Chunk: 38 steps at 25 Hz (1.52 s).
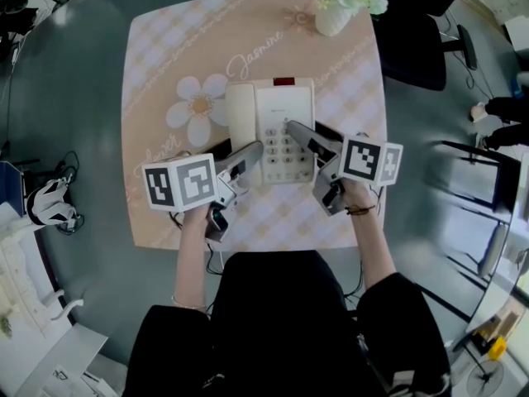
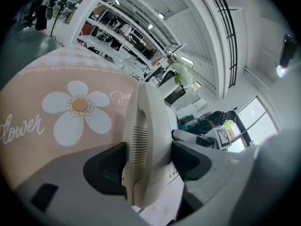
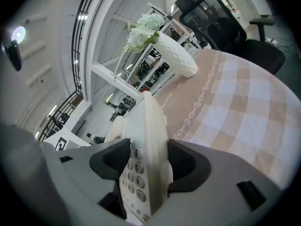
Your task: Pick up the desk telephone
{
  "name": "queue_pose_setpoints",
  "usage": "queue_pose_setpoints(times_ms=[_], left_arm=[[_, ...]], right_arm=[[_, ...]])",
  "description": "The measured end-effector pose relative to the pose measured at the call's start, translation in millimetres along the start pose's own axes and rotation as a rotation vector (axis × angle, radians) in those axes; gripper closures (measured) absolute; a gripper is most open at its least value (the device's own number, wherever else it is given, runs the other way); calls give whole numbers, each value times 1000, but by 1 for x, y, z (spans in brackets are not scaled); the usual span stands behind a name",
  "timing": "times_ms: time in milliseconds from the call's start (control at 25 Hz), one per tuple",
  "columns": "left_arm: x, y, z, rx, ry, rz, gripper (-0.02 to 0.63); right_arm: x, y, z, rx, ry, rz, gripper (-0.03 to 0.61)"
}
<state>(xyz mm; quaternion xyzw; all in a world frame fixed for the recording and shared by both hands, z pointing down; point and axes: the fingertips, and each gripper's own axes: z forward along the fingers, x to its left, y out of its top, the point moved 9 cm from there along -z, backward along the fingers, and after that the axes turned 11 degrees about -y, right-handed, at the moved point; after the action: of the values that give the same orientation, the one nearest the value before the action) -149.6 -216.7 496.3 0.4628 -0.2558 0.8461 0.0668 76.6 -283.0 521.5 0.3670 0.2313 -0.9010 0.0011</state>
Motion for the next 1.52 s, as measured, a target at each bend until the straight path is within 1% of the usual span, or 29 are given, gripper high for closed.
queue_pose_setpoints(times_ms=[320, 640, 1280, 1520], left_arm=[[-30, -1, -22, -43, -2, 32, 318], [-53, -7, -42, -67, -2, 60, 318], [-94, -28, -68, -105, -20, 92, 318], [-106, -33, -77, -110, -21, 127, 319]], right_arm=[[24, 3, -26, -39, 20, -27, 334], [45, 2, -51, -71, 38, -50, 334], [69, -9, -98, -115, 51, -86, 336], [76, -14, -112, -134, 65, -90, 336]])
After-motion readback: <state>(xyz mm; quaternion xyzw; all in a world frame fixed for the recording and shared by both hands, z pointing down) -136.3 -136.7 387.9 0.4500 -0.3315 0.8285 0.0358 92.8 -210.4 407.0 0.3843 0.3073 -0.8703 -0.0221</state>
